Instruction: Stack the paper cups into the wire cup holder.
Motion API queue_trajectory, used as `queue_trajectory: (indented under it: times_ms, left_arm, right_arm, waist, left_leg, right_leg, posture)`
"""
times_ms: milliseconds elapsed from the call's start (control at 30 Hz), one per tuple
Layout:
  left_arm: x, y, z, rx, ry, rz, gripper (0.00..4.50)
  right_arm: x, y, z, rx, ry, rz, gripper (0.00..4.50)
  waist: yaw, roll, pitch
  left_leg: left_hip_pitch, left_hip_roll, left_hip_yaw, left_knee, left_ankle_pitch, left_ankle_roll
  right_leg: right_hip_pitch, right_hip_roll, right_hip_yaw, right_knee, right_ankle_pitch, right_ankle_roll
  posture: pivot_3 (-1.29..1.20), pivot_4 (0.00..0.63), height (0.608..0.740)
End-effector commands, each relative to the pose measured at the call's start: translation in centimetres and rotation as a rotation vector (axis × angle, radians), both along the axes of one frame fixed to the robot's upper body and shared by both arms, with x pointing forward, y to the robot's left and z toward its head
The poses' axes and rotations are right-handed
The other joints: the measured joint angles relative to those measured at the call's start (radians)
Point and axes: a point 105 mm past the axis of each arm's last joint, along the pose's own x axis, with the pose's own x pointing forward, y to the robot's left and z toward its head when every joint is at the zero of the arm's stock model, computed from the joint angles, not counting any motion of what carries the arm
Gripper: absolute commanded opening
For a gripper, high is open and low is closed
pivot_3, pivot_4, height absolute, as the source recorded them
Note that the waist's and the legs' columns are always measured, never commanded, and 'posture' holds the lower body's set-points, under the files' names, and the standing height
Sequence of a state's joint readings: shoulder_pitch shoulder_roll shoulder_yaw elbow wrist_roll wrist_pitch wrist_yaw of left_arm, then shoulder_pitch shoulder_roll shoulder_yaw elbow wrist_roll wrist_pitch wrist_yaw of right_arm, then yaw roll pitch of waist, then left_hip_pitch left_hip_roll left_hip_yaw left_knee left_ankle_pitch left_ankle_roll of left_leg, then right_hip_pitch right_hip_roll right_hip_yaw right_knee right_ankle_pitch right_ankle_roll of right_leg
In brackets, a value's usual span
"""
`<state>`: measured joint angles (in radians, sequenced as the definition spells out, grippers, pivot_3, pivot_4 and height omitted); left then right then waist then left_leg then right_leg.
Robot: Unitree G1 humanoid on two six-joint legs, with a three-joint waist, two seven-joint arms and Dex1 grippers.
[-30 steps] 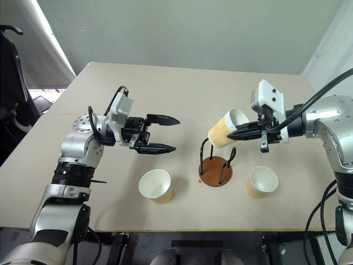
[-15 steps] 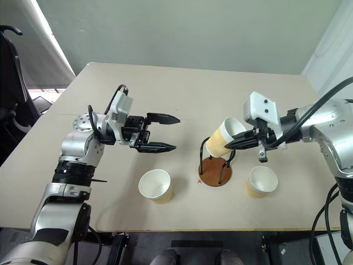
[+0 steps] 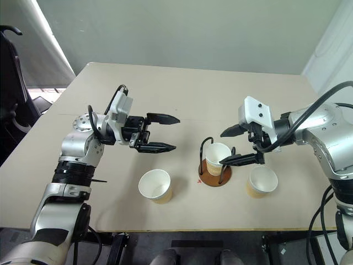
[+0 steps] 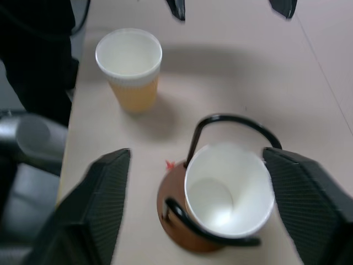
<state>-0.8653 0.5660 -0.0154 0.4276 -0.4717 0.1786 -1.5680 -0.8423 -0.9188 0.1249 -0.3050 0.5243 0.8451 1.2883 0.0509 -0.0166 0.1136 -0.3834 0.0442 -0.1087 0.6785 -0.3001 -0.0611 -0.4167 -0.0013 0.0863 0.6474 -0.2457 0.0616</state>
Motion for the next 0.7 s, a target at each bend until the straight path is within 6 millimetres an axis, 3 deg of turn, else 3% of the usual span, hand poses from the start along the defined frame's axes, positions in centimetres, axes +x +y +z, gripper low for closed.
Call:
queue_trajectory:
  times_ms: [33, 233, 400, 633, 700]
  left_arm:
    - [-0.4, -0.2, 0.6, 0.012, -0.021, -0.023, 4.50]
    - [-0.5, 0.5, 1.1, 0.009, 0.063, -0.029, 4.50]
    - [-0.9, 0.6, 1.4, 0.024, 0.054, -0.049, 4.50]
    - [-1.5, 0.9, 1.1, 0.106, 0.025, -0.065, 4.50]
    - [-2.2, 1.4, 0.5, 0.215, -0.029, -0.069, 4.50]
  right_arm:
    - [-0.6, -1.0, 2.5, 0.063, -0.027, -0.031, 3.72]
    - [-2.0, -2.2, 3.1, 0.109, 0.047, -0.068, 3.72]
    - [-3.1, -3.5, 1.9, 0.063, 0.094, -0.114, 3.72]
    - [-3.0, -2.9, 1.5, 0.078, 0.075, -0.126, 3.72]
    - [-3.1, -2.5, 1.6, 0.082, 0.072, -0.113, 3.72]
  waist:
    - [0.002, 0.000, 0.000]
    - [0.002, 0.000, 0.000]
    - [0.003, 0.000, 0.000]
    - [0.001, 0.000, 0.000]
    - [-0.002, 0.000, 0.000]
  left_leg:
    - [0.000, 0.000, 0.000, 0.000, 0.000, 0.000]
    - [0.000, -0.001, 0.000, 0.000, 0.000, 0.000]
    - [0.000, -0.001, 0.001, 0.000, 0.000, 0.000]
    - [0.000, -0.001, 0.001, 0.000, 0.000, 0.000]
    - [0.001, -0.001, 0.001, 0.000, 0.000, 0.001]
  right_leg:
    - [0.000, 0.000, 0.000, 0.000, 0.000, 0.000]
    - [0.000, -0.001, 0.000, -0.001, 0.000, 0.001]
    - [0.000, -0.001, 0.000, -0.001, -0.001, 0.001]
    - [0.000, 0.000, 0.001, 0.000, -0.001, 0.001]
    - [0.000, 0.000, 0.001, 0.000, -0.001, 0.001]
  posture:
    - [0.00, 0.150, 0.740]
    - [0.00, 0.150, 0.740]
    - [0.00, 0.150, 0.740]
    - [0.00, 0.150, 0.740]
    - [0.00, 0.150, 0.740]
